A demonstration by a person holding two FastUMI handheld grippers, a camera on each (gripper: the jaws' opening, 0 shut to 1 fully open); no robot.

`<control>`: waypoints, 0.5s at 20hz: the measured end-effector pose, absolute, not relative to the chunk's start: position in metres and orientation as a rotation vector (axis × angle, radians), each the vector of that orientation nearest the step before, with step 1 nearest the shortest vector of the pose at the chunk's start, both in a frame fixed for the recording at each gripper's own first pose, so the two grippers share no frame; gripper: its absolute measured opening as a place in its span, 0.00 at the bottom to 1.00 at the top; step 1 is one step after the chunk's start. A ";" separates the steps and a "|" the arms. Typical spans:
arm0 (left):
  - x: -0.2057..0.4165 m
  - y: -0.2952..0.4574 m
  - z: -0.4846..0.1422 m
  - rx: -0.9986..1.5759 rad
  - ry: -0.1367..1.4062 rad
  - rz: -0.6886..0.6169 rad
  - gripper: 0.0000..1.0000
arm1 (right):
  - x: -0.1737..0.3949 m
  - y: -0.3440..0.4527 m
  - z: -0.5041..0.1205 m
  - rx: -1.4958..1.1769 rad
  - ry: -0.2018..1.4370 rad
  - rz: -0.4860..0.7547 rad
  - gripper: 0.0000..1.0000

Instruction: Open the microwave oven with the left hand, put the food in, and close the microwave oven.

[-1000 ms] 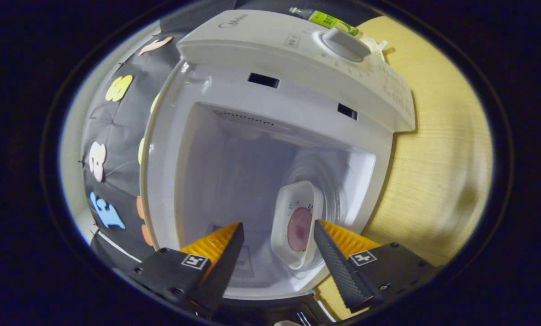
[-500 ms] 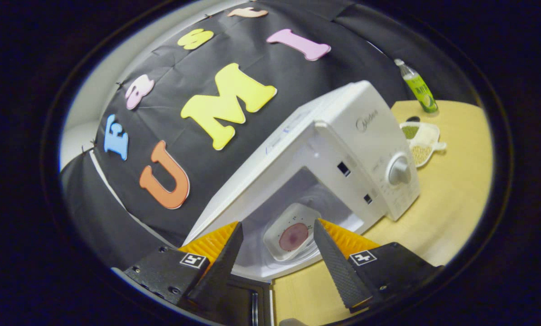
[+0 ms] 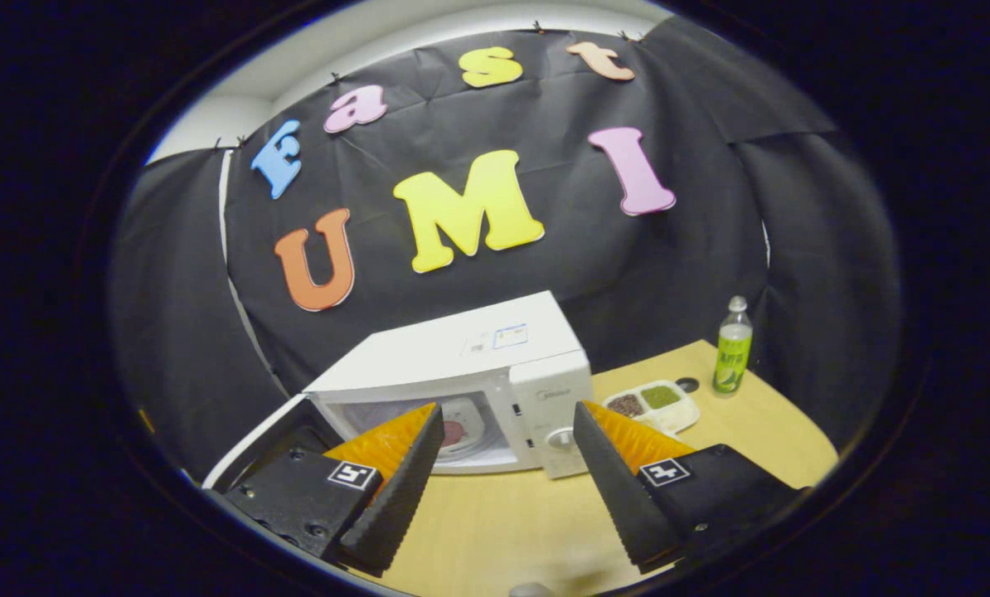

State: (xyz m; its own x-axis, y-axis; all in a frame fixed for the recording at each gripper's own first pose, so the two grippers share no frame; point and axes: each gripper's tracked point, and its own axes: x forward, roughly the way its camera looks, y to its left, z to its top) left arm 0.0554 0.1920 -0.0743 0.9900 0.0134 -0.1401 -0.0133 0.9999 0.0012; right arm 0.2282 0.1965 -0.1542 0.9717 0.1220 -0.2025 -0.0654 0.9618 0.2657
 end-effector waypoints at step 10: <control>0.068 0.253 -0.100 0.006 0.112 0.140 0.95 | 0.154 0.118 -0.103 0.089 0.202 0.031 1.00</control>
